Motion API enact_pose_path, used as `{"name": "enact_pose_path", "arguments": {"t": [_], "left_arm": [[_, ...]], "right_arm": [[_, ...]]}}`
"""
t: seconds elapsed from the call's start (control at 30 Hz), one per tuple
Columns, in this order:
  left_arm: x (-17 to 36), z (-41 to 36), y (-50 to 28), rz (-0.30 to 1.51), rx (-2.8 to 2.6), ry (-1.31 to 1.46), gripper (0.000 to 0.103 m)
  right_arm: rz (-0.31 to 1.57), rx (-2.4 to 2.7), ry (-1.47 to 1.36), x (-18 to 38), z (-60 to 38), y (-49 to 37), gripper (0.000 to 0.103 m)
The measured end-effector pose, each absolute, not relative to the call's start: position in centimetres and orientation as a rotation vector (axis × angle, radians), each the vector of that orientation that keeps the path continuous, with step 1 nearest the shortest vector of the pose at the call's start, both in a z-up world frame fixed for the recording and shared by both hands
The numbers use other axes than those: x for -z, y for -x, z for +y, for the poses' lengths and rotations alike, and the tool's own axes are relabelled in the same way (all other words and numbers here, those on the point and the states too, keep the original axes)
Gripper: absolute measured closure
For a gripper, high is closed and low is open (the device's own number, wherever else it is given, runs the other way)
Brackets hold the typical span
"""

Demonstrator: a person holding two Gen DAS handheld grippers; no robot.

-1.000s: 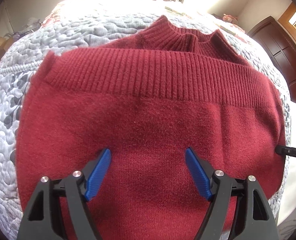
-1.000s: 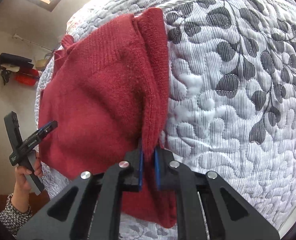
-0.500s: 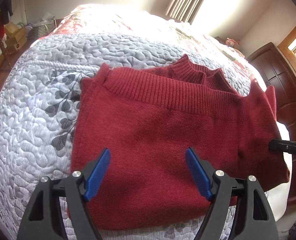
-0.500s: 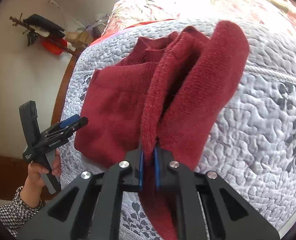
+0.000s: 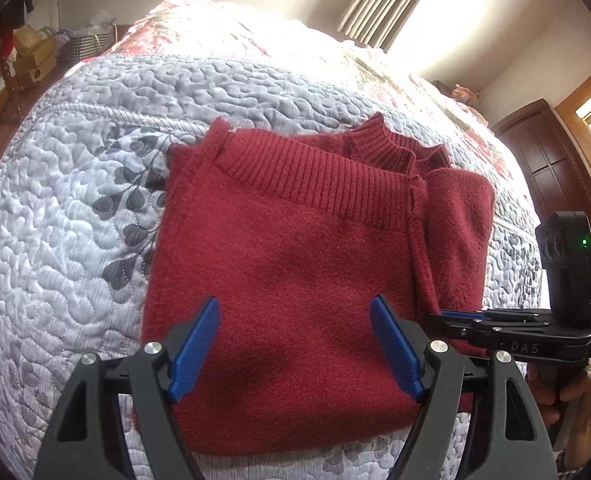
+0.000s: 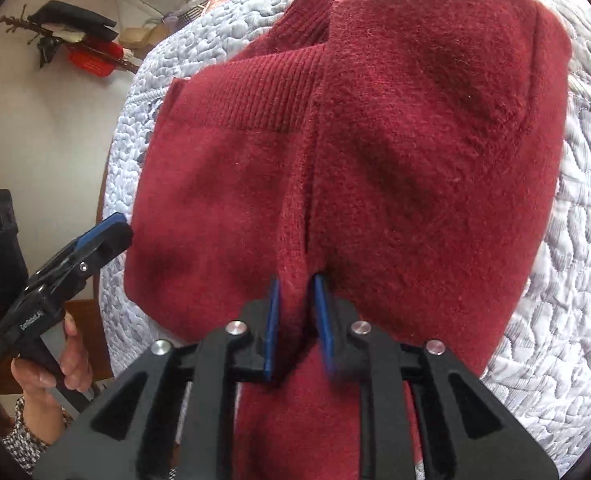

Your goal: Fold small clothes

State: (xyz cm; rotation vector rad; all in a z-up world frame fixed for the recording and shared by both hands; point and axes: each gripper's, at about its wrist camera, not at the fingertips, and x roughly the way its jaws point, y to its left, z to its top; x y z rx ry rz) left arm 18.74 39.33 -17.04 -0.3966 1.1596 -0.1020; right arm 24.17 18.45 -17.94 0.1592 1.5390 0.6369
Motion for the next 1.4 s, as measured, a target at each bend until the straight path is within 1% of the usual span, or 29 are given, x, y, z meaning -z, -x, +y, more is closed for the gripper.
{"name": "enact_pose_path", "arguments": {"t": [0.03, 0.1, 0.23, 0.33, 0.4, 0.53, 0.63, 0.9, 0.93, 0.97, 1.07, 1.1, 1.17, 1.23, 1.27, 1.4], "left_arm": [[16.9, 39.0, -19.0, 1.159, 0.112, 0.405, 0.025], [16.6, 38.2, -19.4, 1.155, 0.137, 0.412, 0.025], [16.4, 35.8, -20.6, 1.163, 0.203, 0.434, 0.025], [16.7, 33.5, -21.6, 1.174, 0.261, 0.461, 0.024], [17.4, 31.8, -22.3, 1.195, 0.295, 0.470, 0.021], [19.1, 28.8, -23.2, 1.243, 0.344, 0.479, 0.021], [19.5, 27.2, -23.4, 1.245, 0.382, 0.498, 0.021], [21.1, 24.6, -24.4, 1.283, 0.374, 0.473, 0.024], [21.1, 24.5, -24.5, 1.278, 0.376, 0.476, 0.031], [21.2, 24.5, -24.6, 1.275, 0.379, 0.481, 0.041], [21.2, 24.4, -24.9, 1.265, 0.386, 0.496, 0.058], [21.1, 24.2, -24.9, 1.255, 0.382, 0.485, 0.061], [20.8, 24.2, -24.8, 1.234, 0.377, 0.468, 0.074], [20.5, 24.9, -24.6, 1.217, 0.375, 0.491, 0.082], [20.3, 25.4, -24.5, 1.210, 0.377, 0.515, 0.084], [19.0, 26.8, -23.7, 1.173, 0.400, 0.530, 0.086]], "right_arm": [[1.532, -0.668, -0.194, 17.4, 18.1, -24.0, 0.069], [1.490, -0.689, -0.189, 15.6, 17.3, -23.6, 0.069], [1.370, -0.630, -0.039, 11.5, 15.2, -22.3, 0.065], [1.326, -0.530, 0.008, 10.5, 12.4, -21.8, 0.065], [1.317, -0.441, 0.042, 10.8, 10.2, -21.7, 0.063], [1.362, -0.393, -0.091, 12.7, 5.4, -21.3, 0.063], [1.380, -0.345, -0.116, 14.4, 3.1, -20.6, 0.063], [1.426, -0.314, -0.205, 17.5, 0.0, -18.7, 0.063], [1.428, -0.315, -0.207, 17.7, -0.1, -18.6, 0.063], [1.432, -0.317, -0.209, 17.9, 0.0, -18.4, 0.063], [1.438, -0.324, -0.210, 18.5, 1.0, -18.1, 0.063], [1.441, -0.327, -0.212, 18.7, 1.4, -18.0, 0.063], [1.449, -0.328, -0.215, 19.5, 2.2, -18.5, 0.063], [1.458, -0.329, -0.217, 19.8, 2.8, -18.5, 0.063], [1.462, -0.331, -0.220, 19.9, 3.0, -18.5, 0.063], [1.471, -0.335, -0.229, 20.5, 3.6, -18.5, 0.062]]}}
